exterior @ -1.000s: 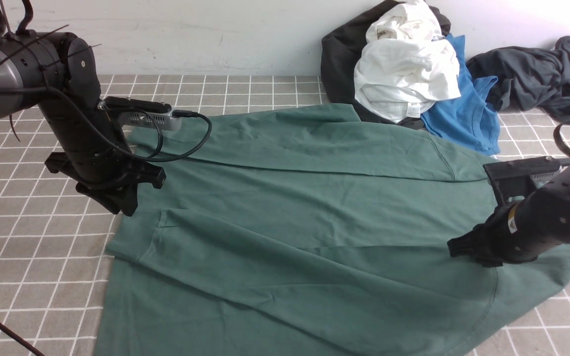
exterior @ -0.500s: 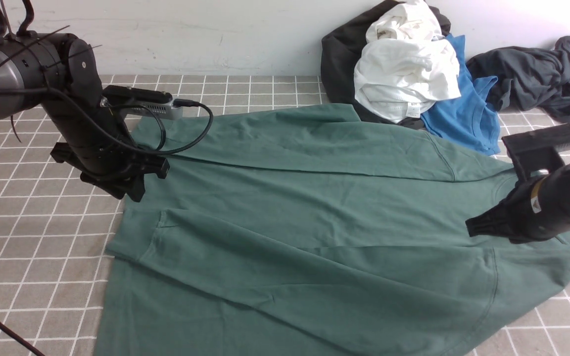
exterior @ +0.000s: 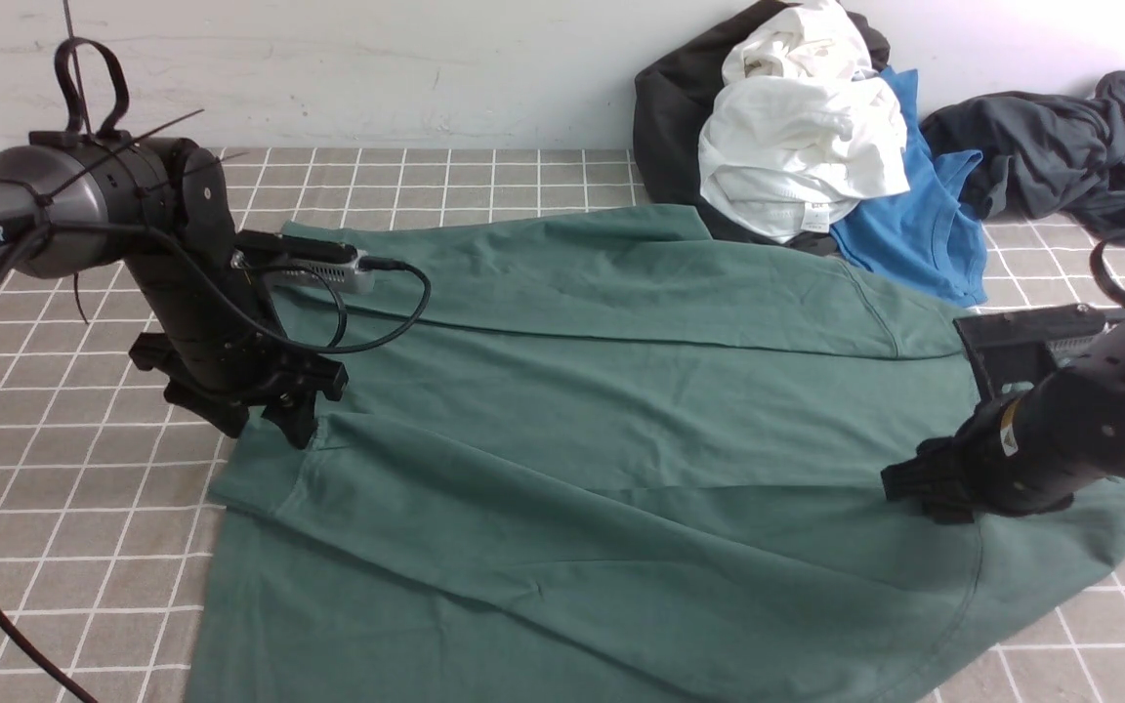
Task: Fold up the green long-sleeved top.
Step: Use the left arm to clamp the cuff farthest from it, then use the left arm to drag and drop the cuff onto the cuff closest to the left arm
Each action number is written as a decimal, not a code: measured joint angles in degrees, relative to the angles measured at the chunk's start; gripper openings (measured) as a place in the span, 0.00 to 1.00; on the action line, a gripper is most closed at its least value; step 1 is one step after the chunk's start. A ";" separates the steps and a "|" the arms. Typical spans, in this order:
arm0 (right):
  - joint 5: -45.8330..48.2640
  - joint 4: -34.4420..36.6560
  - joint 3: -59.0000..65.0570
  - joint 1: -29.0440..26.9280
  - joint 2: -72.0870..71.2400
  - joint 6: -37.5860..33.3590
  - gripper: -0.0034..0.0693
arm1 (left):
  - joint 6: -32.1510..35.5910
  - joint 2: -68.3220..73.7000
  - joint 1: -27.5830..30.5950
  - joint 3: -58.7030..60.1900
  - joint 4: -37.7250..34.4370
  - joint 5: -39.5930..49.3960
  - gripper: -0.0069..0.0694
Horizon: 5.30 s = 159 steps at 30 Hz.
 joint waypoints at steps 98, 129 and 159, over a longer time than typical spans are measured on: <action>16.84 35.23 -0.40 36.37 -16.26 -42.83 0.13 | 2.64 -13.79 0.00 -5.56 -2.50 -2.12 0.45; 19.91 31.55 -0.09 25.35 -19.16 -38.02 0.13 | 3.24 24.14 9.31 -47.73 -12.14 6.51 0.11; 22.12 13.84 -0.09 17.22 -26.80 -24.18 0.13 | 2.00 -15.86 -5.08 7.64 3.61 14.15 0.12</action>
